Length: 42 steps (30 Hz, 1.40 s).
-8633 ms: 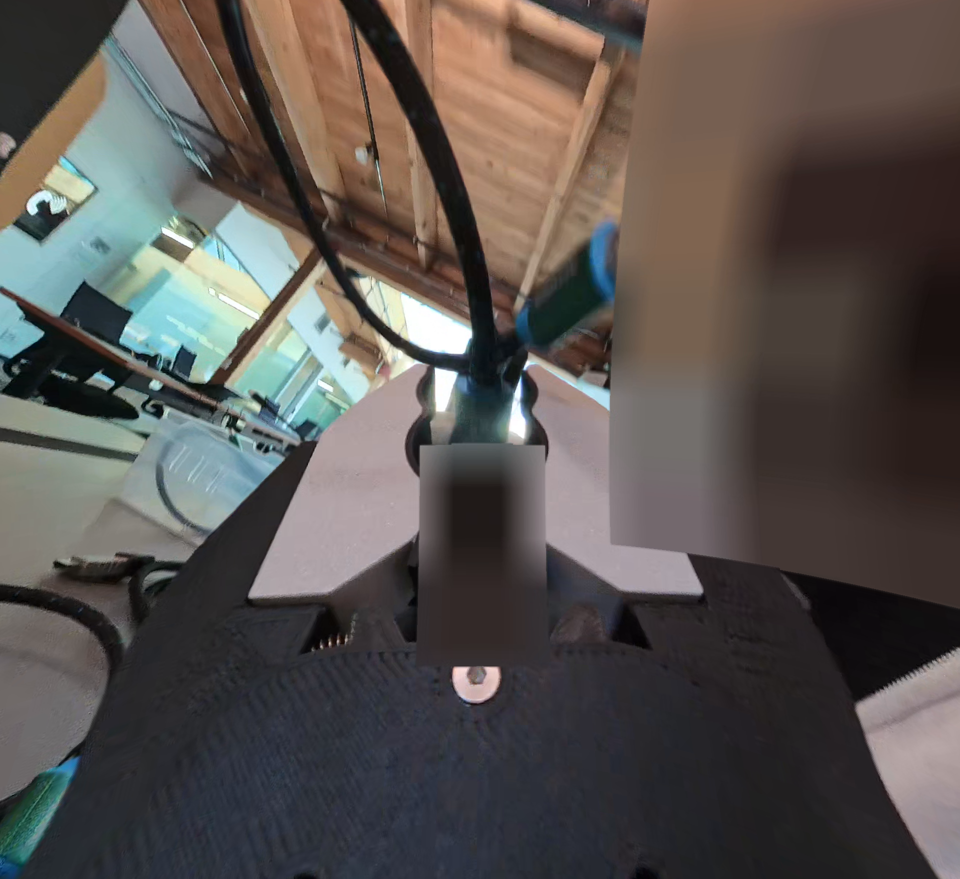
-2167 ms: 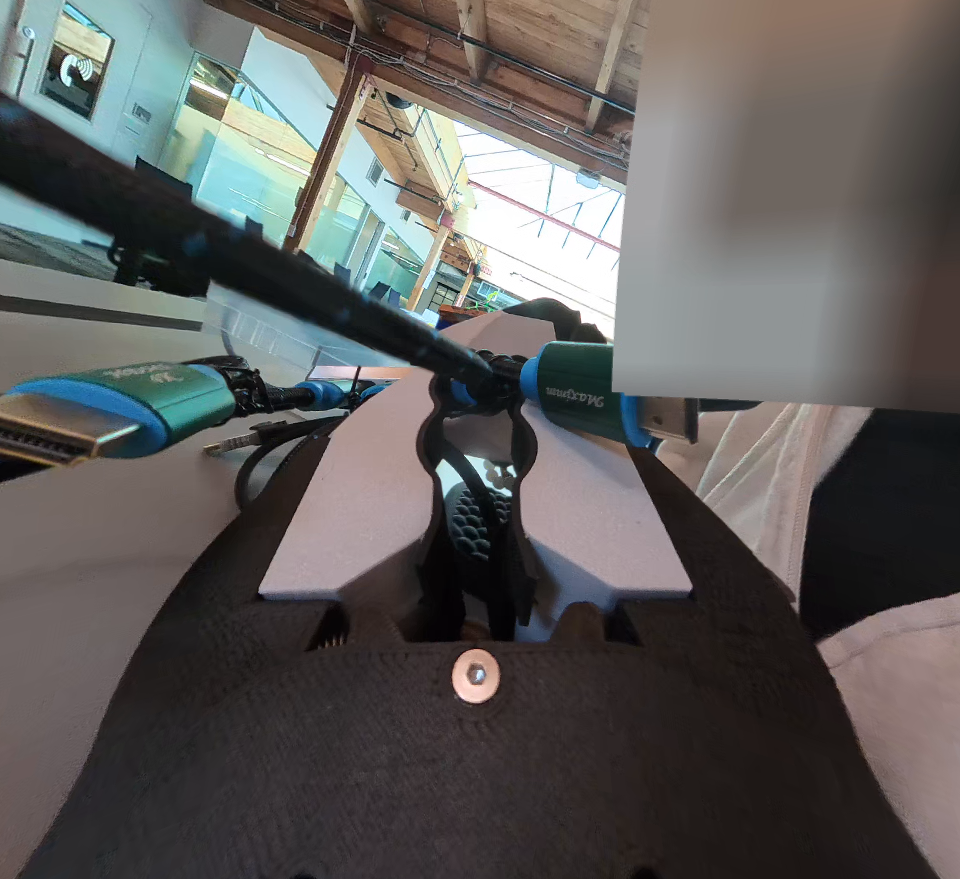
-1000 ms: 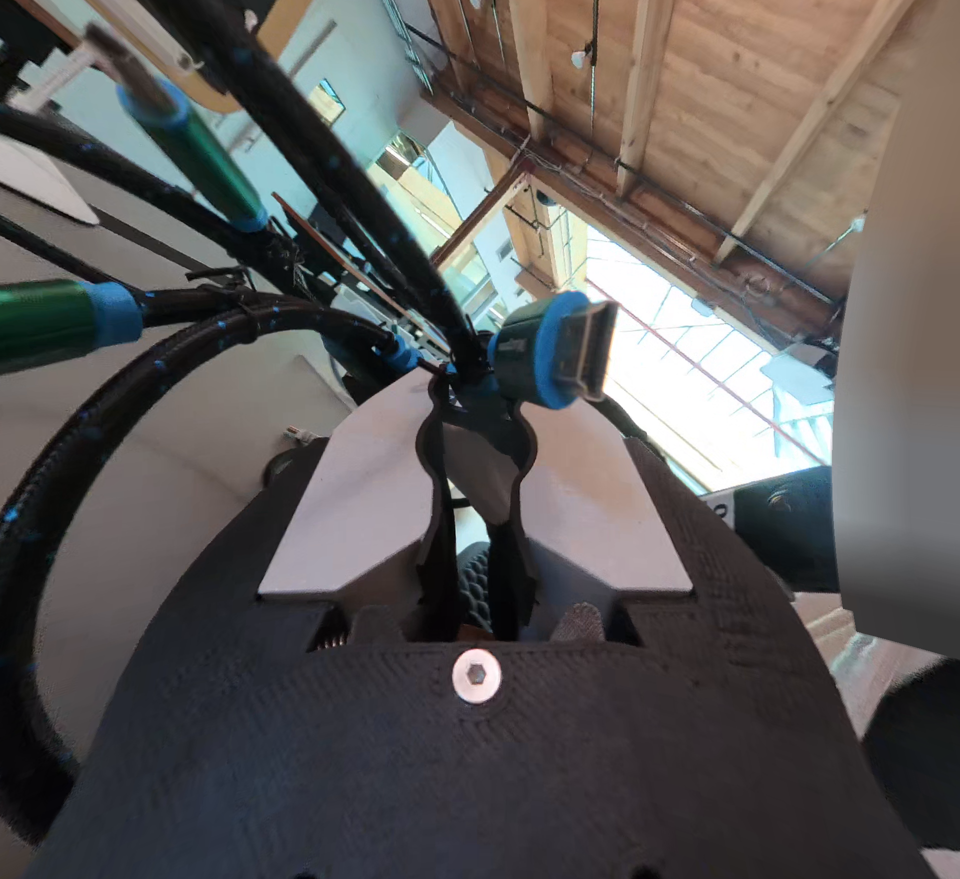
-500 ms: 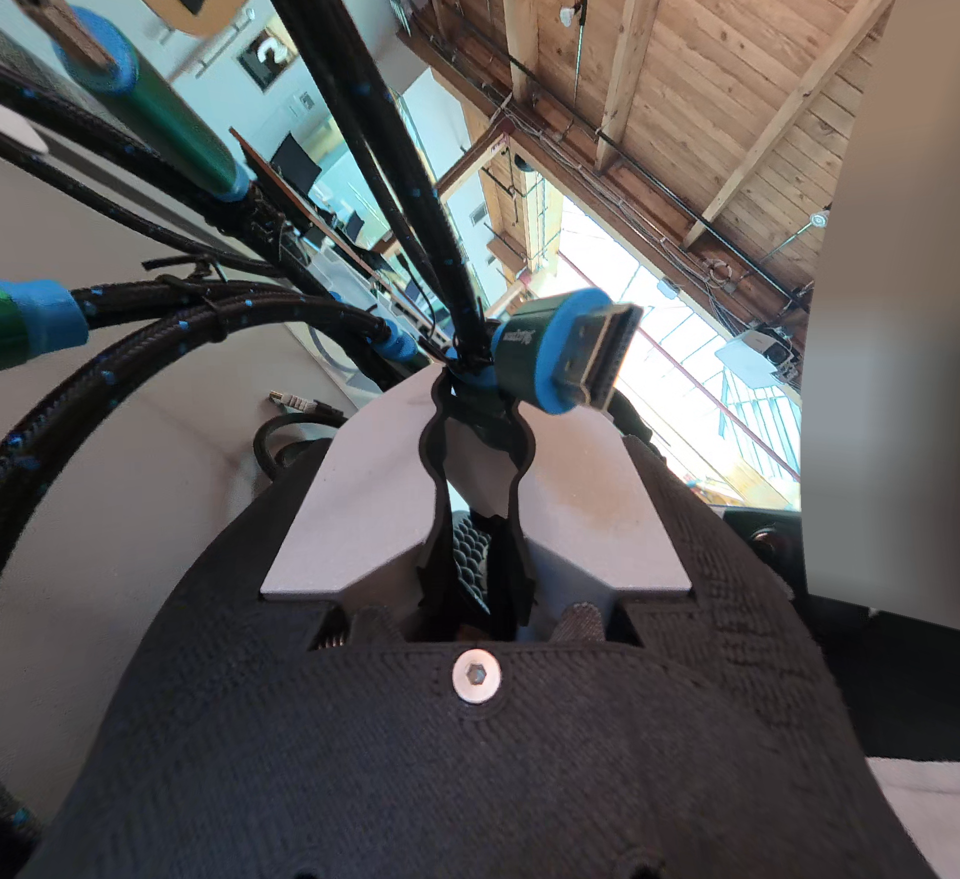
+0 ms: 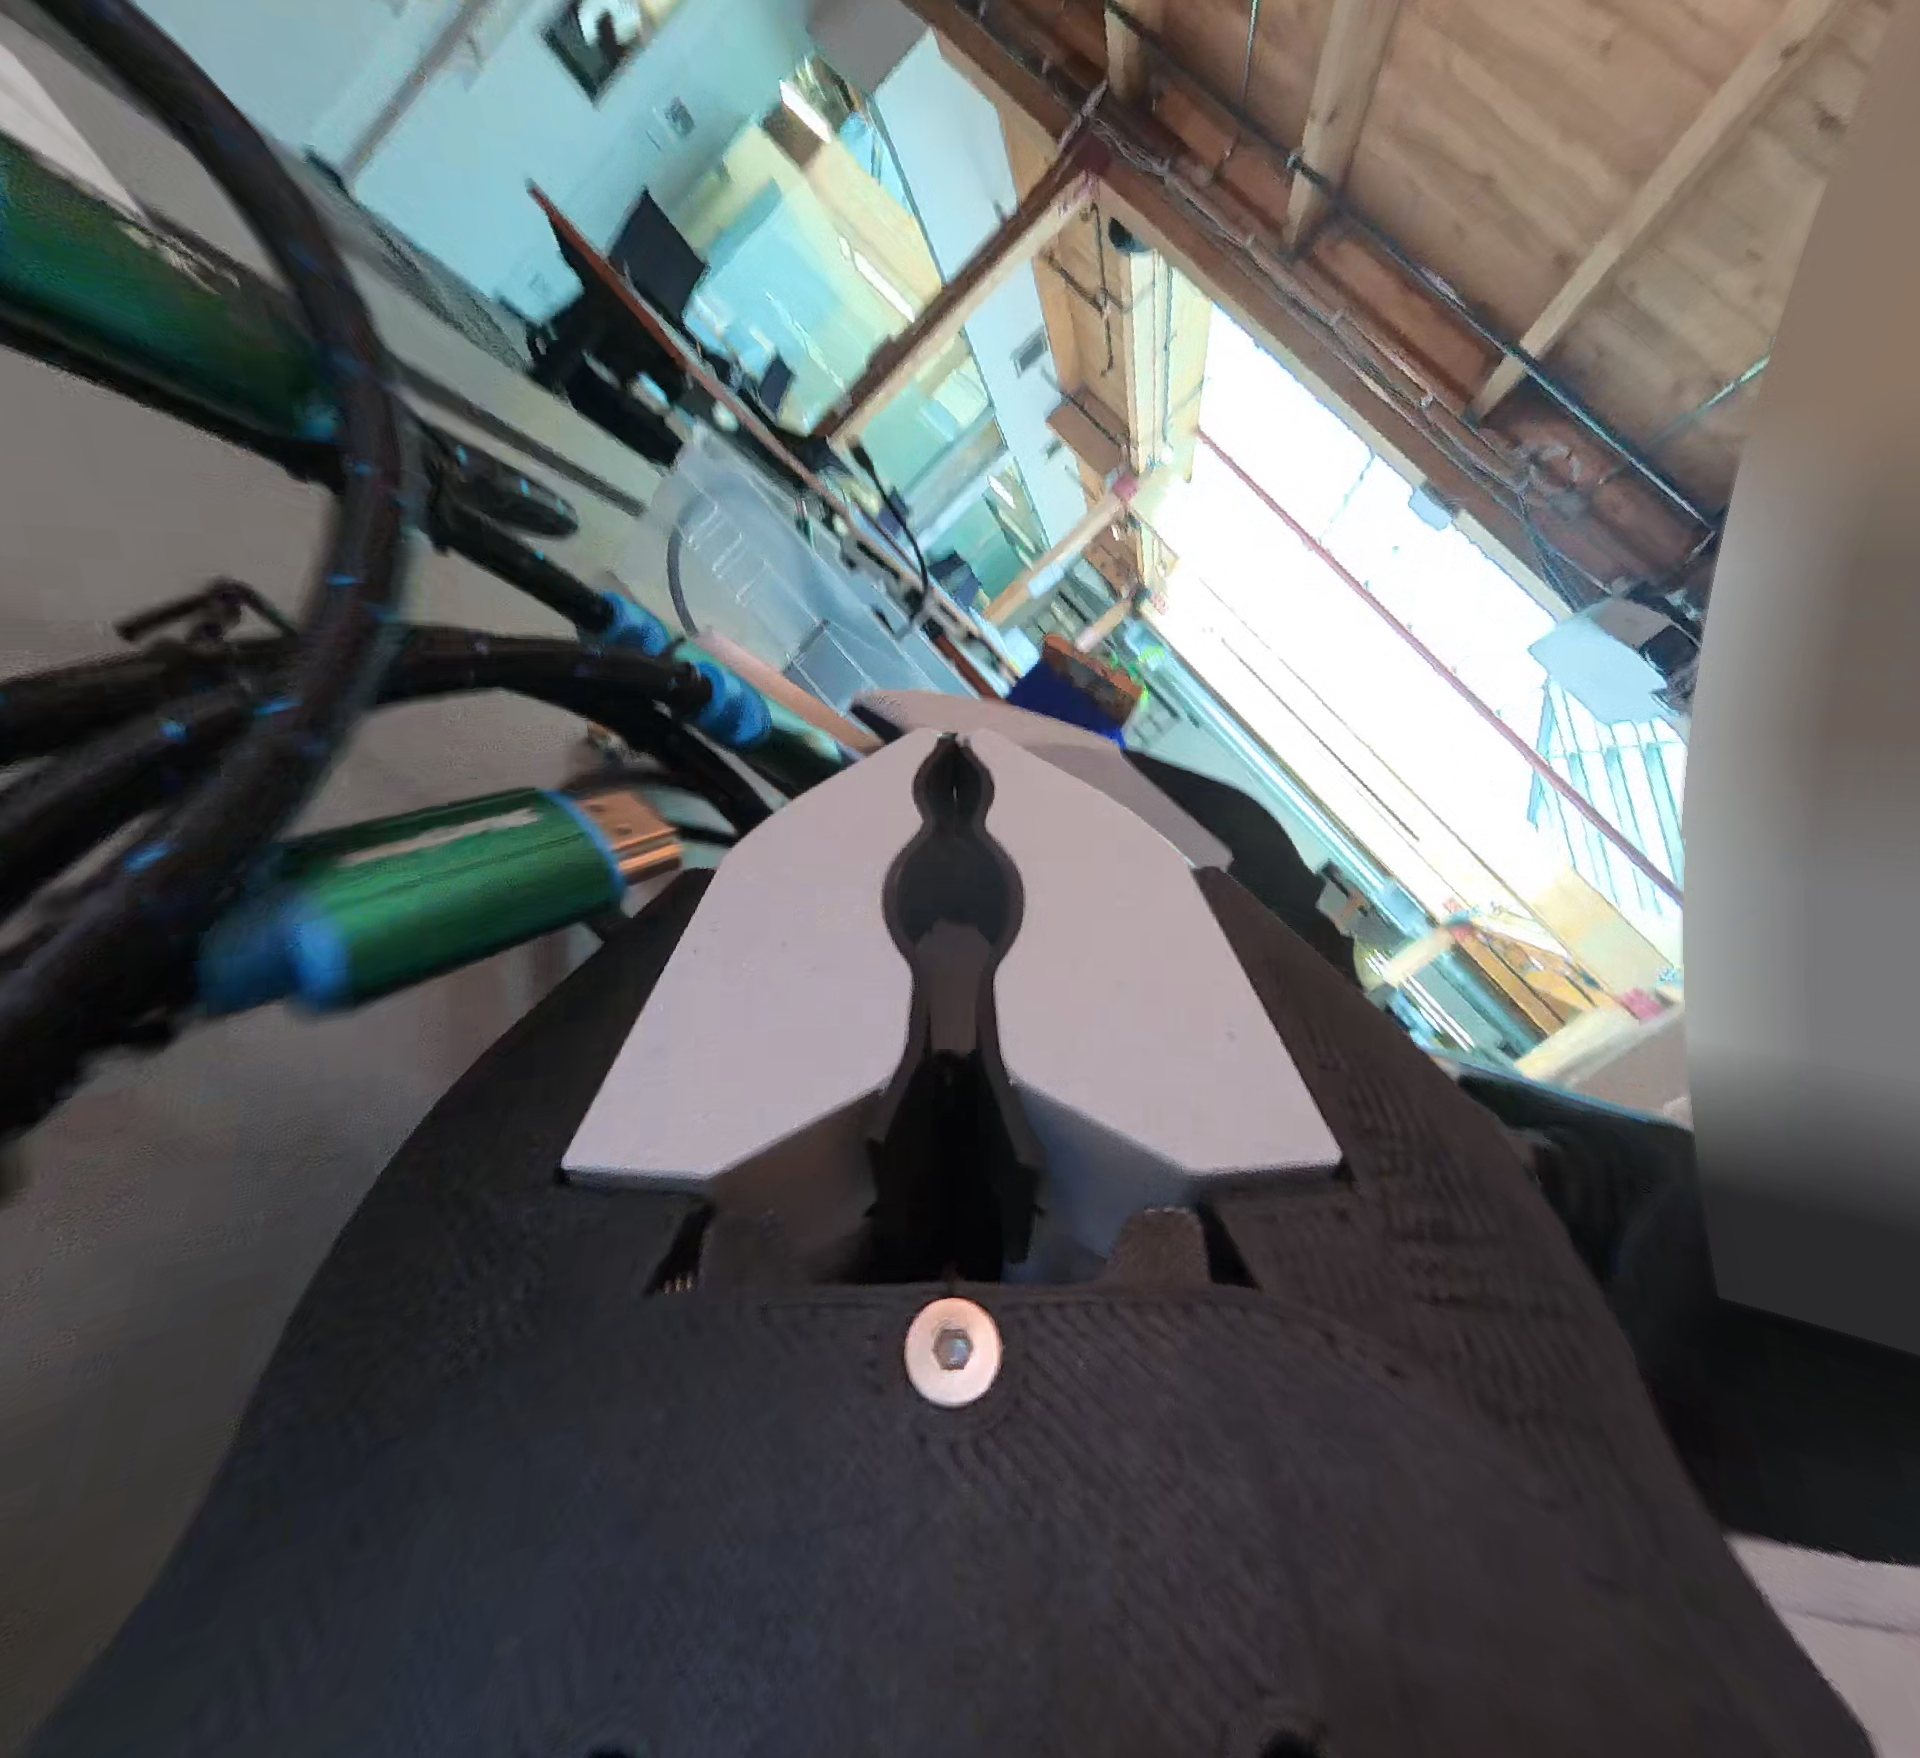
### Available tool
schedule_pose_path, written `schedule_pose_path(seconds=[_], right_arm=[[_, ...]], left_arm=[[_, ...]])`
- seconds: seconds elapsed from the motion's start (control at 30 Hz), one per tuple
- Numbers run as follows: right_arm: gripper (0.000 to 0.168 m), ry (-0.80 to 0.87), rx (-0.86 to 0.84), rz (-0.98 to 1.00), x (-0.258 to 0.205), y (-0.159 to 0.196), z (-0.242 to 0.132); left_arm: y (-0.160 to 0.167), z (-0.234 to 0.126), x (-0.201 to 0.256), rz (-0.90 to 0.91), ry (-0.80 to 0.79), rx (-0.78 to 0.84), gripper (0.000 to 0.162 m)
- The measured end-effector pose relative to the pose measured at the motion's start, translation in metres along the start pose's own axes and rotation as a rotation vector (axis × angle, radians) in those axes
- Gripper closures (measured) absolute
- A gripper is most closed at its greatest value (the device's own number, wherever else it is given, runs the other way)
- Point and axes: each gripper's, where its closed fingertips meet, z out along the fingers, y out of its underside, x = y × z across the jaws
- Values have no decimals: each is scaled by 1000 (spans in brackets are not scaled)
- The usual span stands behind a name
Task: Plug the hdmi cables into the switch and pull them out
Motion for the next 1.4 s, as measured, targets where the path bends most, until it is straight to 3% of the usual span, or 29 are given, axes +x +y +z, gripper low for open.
schedule_pose_path(seconds=[0.1, 0.2, 0.27, 0.37, 0.47, 0.73, 0.9, 1.07, 1.13, 1.4], right_arm=[[148, -66, -36, -44, -8, 16, 0], [148, -150, -60, -114, -24, 30, -3], [148, -169, -48, -109, -27, 34, -5], [148, -179, -36, -107, -27, 35, -7], [148, -184, -33, -96, -28, 37, -7], [148, -184, -25, -88, -29, 37, -7], [148, -186, -27, -77, -29, 38, -5], [148, -189, -27, -67, -30, 38, -4], [148, -190, -27, -56, -30, 38, -4], [148, -196, -13, -8, -29, 38, -5]], left_arm=[[9, -7, 11, -49, 90, -80, 161], [5, -28, 40, 51, 207, -130, 141], [-2, -48, 49, 202, 196, -180, 136], [-22, -75, 28, 581, -30, -252, 127], [-23, -93, -1, 962, -155, -515, 123], [7, -83, -56, 1393, 20, -986, 130], [16, -82, -74, 1686, -44, -1024, 129], [19, -83, -75, 1840, -62, -945, 129], [19, -86, -86, 1913, -102, -991, 126], [13, -78, -92, 2016, -155, -975, 144]])
